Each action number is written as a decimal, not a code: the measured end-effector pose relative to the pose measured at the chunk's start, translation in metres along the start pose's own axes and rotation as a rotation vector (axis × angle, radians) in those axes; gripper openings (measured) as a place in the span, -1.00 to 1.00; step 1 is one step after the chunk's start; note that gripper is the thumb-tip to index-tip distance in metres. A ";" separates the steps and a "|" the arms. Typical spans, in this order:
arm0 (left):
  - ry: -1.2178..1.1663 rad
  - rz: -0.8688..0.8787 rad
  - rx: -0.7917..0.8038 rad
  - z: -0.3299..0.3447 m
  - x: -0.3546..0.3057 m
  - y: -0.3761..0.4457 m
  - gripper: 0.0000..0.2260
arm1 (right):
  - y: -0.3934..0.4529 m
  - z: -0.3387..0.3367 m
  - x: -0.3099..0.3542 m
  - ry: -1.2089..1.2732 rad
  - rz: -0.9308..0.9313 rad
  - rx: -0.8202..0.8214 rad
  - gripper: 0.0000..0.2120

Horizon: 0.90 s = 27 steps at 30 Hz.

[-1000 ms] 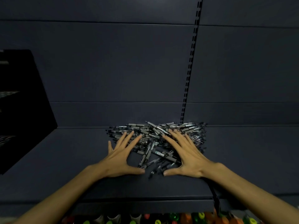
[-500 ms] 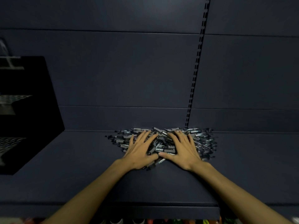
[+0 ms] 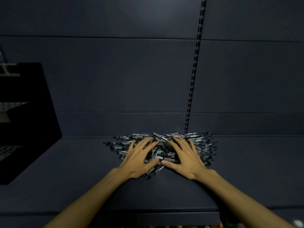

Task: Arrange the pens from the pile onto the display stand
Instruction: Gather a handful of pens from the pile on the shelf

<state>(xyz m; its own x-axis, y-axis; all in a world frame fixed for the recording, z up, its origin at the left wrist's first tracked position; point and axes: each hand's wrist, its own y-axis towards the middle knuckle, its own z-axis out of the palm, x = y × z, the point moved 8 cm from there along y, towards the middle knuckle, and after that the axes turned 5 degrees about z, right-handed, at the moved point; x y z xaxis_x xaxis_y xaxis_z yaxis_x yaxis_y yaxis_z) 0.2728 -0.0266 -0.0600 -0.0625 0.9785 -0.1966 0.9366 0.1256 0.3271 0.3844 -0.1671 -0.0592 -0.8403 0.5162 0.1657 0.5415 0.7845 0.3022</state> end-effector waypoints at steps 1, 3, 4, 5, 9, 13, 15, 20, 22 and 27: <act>-0.008 0.000 0.002 0.000 0.000 0.000 -0.34 | -0.001 -0.001 -0.002 0.000 -0.002 -0.002 -0.07; -0.015 0.000 0.006 0.001 0.000 0.001 -0.33 | -0.003 -0.003 -0.007 -0.007 -0.001 -0.006 -0.07; -0.015 0.001 0.008 0.001 0.000 0.001 -0.33 | -0.005 -0.003 -0.009 -0.014 0.000 -0.005 -0.08; -0.016 0.002 0.007 0.002 0.000 0.001 -0.33 | -0.006 -0.004 -0.011 -0.018 0.000 -0.006 -0.10; -0.030 -0.009 -0.003 -0.001 -0.001 0.002 -0.34 | -0.011 -0.013 -0.023 0.035 0.023 -0.040 -0.16; -0.021 -0.015 -0.012 -0.006 -0.003 0.005 -0.34 | -0.011 -0.027 -0.046 0.039 0.074 -0.063 -0.14; -0.024 -0.009 -0.029 -0.011 -0.006 0.009 -0.34 | -0.011 -0.034 -0.059 0.042 0.094 -0.071 -0.16; -0.023 0.036 -0.088 -0.033 -0.025 0.024 -0.34 | -0.015 -0.052 -0.084 0.094 0.144 -0.092 -0.23; -0.008 0.061 -0.091 -0.042 -0.039 0.032 -0.36 | -0.017 -0.059 -0.092 0.121 0.165 -0.101 -0.30; 0.059 0.131 -0.036 -0.049 -0.086 0.043 -0.61 | -0.025 -0.076 -0.110 0.187 0.199 -0.185 -0.55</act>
<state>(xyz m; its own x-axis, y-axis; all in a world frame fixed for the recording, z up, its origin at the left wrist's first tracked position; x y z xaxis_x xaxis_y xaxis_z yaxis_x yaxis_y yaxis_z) 0.3016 -0.0970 0.0167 0.0382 0.9947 -0.0955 0.9252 0.0009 0.3794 0.4614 -0.2696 -0.0135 -0.7178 0.5676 0.4032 0.6962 0.5898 0.4091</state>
